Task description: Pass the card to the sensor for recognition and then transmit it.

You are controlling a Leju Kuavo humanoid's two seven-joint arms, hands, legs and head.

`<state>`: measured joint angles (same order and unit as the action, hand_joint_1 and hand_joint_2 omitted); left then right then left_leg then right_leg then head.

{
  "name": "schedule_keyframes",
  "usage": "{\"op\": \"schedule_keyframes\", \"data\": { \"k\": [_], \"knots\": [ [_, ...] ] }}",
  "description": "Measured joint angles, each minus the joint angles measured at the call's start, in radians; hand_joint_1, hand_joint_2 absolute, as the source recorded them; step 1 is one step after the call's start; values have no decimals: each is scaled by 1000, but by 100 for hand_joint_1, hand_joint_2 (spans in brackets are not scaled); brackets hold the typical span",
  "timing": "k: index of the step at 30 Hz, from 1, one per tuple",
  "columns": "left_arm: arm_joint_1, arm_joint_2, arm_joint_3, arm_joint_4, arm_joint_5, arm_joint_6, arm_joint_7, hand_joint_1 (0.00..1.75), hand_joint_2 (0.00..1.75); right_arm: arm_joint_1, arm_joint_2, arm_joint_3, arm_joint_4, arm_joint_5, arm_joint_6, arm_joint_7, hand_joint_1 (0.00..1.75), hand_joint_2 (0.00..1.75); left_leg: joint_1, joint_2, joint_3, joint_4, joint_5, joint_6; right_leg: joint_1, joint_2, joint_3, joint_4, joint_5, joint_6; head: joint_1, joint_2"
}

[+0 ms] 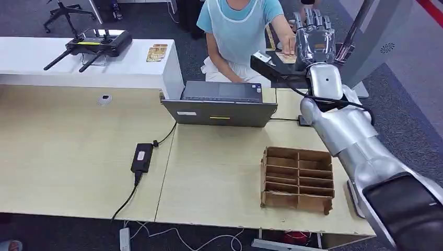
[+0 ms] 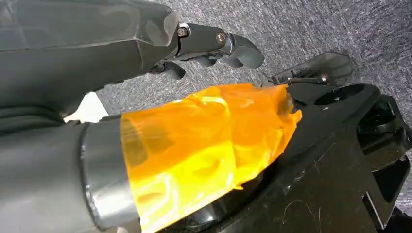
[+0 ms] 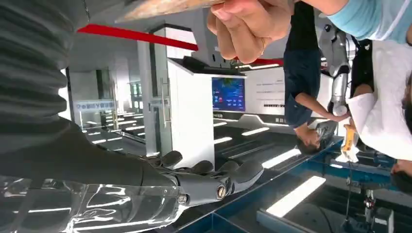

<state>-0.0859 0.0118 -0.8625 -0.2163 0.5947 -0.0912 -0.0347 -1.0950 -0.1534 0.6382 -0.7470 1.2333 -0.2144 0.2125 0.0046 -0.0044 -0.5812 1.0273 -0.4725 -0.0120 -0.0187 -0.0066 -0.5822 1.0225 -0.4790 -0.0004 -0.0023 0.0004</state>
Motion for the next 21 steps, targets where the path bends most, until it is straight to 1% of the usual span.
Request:
{"op": "schedule_keyframes", "data": {
  "k": [1,3,4,6,21],
  "knots": [
    [0,0,0,0,0,1,0,0,0,0,0,0,4,0,0,1,129,175,0,0,0,0,0,0,0,0,0,0,0,0,0,0],
    [0,0,0,0,0,2,0,0,0,0,0,0,12,0,-1,3,148,175,0,0,0,0,0,0,0,0,0,0,0,0,0,0],
    [0,0,0,0,-1,3,0,0,0,0,0,0,15,0,-2,3,164,175,0,0,0,0,0,0,0,0,0,0,0,0,0,0],
    [0,0,0,0,-2,5,0,0,0,0,0,0,21,0,-2,6,175,175,0,0,0,0,0,0,0,0,0,0,0,0,0,0],
    [2,0,0,0,-3,5,0,0,0,0,-4,-5,45,1,-6,-12,175,175,0,0,0,0,0,0,0,0,0,0,0,0,0,0]
  ]
}}
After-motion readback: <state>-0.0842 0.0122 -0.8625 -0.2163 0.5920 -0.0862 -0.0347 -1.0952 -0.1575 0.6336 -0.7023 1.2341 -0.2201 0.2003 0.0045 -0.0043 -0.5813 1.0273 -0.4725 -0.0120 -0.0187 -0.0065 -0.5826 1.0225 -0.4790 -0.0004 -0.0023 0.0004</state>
